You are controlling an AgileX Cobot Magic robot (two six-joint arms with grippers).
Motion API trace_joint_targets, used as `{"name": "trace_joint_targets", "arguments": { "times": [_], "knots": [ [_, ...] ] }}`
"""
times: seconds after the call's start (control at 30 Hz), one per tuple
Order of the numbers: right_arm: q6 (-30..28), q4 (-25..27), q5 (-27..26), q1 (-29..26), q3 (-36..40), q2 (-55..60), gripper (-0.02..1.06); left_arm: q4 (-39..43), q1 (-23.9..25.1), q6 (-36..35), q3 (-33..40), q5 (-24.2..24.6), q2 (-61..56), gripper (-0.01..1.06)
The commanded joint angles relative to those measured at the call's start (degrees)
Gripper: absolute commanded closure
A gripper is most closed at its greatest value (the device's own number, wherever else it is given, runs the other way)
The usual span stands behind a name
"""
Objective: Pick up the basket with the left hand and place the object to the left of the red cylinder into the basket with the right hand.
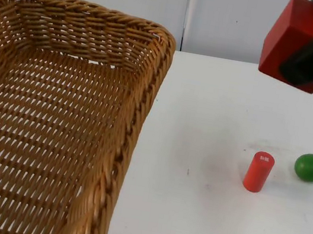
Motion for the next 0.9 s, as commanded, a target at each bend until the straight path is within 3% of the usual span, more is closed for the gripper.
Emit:
{"name": "trace_joint_targets", "arguments": {
  "times": [0.0,0.2,0.47,0.67,0.73,0.87],
  "knots": [
    [0.1,0.7,0.5,0.0,-0.2,-0.5,1.05,-1.5,0.2,0.1,0.0,-0.3,-0.6,1.05],
    [0.1,3.3,0.2,0.1,-0.2,-0.5,1.05,-1.5,0.2,0.1,0.0,-0.3,-0.6,1.05],
    [1.4,1.4,-3.2,3.3,-0.2,-0.5,1.05,-1.5,0.2,0.1,0.0,-0.3,-0.6,1.05],
    [1.7,1.3,-11.3,8.7,-0.2,-0.4,1.05,-1.5,0.2,0.1,0.0,-0.3,-0.6,1.05],
    [5.9,-0.4,-14.6,11.1,-0.8,0.7,1.05,-1.5,0.2,0.1,0.0,-0.3,-0.6,1.05],
    [13.2,-4.6,-12.3,13.8,-5.3,4.3,1.05,-1.5,0.2,0.1,0.0,-0.3,-0.6,1.05]
  ]
}}
